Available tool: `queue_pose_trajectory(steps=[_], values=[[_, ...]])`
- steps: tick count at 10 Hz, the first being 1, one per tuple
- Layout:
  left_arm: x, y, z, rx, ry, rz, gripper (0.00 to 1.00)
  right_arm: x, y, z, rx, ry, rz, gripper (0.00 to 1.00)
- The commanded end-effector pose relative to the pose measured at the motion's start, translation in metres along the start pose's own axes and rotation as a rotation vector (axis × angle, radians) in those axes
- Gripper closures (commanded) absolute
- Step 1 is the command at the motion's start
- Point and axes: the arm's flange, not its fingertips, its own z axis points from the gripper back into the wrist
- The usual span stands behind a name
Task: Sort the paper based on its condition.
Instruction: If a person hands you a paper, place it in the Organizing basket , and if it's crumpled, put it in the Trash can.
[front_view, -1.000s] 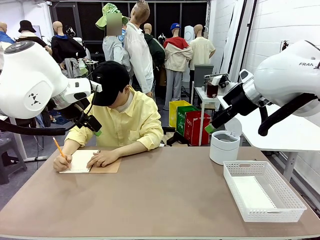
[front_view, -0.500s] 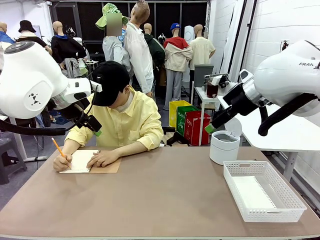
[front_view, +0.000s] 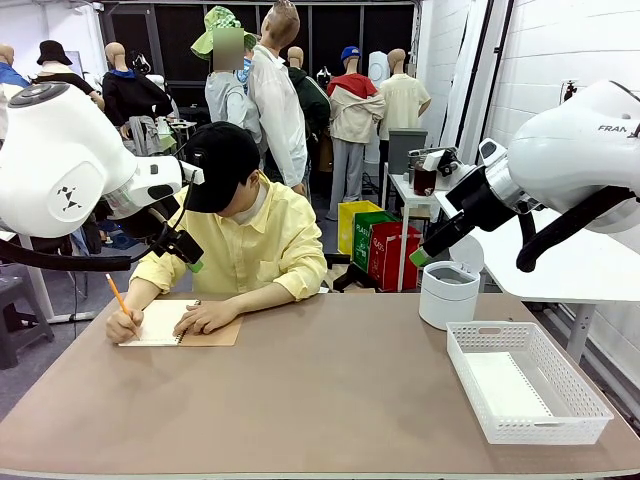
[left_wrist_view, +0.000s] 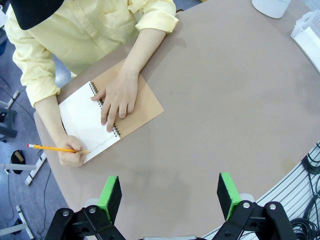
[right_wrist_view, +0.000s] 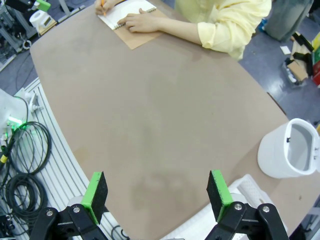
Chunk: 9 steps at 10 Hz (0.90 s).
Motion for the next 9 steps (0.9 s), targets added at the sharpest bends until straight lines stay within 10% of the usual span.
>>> queue_pose_trajectory(steps=[1,9], values=[[-0.0003,0.0016,-0.0012,0.002,-0.011,-0.008,0.00,-0.0010,-0.0001,0.0009,0.005,0.002,-0.004,0.00],[-0.0003,0.0016,-0.0012,0.002,-0.011,-0.008,0.00,-0.0010,-0.0001,0.0009,0.005,0.002,-0.004,0.00]])
